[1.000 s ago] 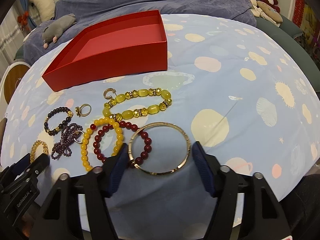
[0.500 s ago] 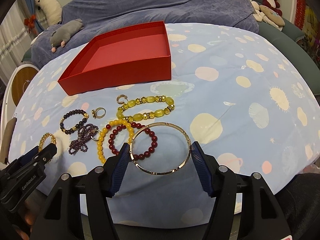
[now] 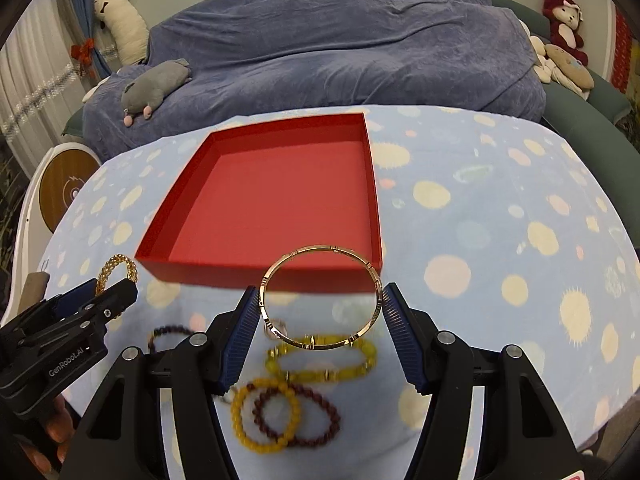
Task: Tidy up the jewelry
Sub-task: 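Carry both bracelets into the red box and open both tools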
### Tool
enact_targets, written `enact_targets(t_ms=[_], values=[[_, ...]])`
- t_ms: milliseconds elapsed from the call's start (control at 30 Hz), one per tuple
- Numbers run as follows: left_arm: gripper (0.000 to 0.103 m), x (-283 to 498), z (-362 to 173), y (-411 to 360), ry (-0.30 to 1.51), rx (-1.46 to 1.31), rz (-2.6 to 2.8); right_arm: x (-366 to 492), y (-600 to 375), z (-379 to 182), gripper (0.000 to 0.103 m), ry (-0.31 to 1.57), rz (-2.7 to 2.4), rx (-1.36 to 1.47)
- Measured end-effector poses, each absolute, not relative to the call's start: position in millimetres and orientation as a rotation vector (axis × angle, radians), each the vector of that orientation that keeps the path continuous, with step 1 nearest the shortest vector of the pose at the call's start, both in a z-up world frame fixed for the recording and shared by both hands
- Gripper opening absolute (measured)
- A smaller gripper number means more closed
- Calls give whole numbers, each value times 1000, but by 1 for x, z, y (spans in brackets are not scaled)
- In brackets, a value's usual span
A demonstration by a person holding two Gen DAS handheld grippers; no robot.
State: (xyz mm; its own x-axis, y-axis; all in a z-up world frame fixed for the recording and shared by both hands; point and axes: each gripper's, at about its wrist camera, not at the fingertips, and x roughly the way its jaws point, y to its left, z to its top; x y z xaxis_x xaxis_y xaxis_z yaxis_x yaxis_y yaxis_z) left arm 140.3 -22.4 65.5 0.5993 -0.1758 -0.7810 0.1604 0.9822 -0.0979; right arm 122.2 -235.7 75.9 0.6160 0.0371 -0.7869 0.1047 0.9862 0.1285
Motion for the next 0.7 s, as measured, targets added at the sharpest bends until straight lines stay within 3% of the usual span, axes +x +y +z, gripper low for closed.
enact_targets(t_ms=[400,700], values=[[56,295,55,-71,930,23,-235,275,-241,63,61,940,10,148],[56,345,15,-79,1004,37,-248,328,-243,25,61,1019,21,130]])
